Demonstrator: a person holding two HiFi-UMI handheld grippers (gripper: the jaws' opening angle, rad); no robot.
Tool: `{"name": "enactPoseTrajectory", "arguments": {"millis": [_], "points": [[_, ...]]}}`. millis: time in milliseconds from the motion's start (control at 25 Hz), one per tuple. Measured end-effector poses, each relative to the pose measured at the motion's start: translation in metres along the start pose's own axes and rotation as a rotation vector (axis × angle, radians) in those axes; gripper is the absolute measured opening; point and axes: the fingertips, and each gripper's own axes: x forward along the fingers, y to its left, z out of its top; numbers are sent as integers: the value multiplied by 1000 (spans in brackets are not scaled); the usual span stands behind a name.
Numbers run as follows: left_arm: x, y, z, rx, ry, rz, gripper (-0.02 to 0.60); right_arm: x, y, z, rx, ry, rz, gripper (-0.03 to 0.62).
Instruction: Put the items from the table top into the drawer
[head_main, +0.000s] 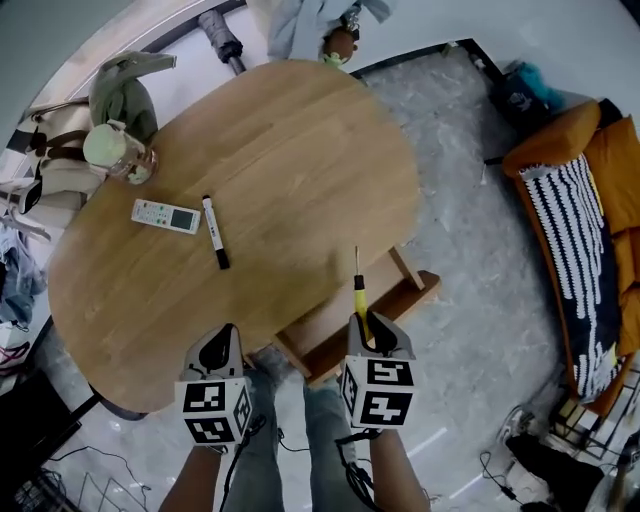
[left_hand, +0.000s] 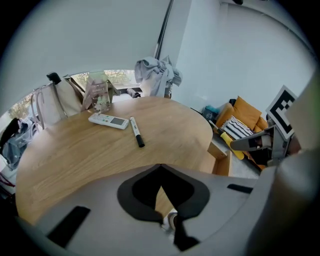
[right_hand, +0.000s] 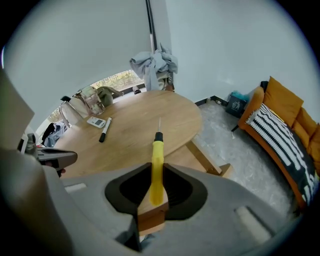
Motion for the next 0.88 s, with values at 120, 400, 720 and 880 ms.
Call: {"name": "enactPoseTrajectory", "arguments": {"millis": [120, 400, 720, 880], "points": [[4, -16, 3, 29, 11, -19, -8, -4, -17, -6, 52, -2, -21, 77], [10, -42, 13, 120, 32, -60, -8, -12, -43, -29, 197, 11, -67, 77], [19, -55, 15, 218, 68, -106, -8, -10, -48, -50, 317, 14, -102, 77], [23, -49, 16, 259, 78, -108, -8, -5, -48, -52, 348, 7, -104, 77]]}}
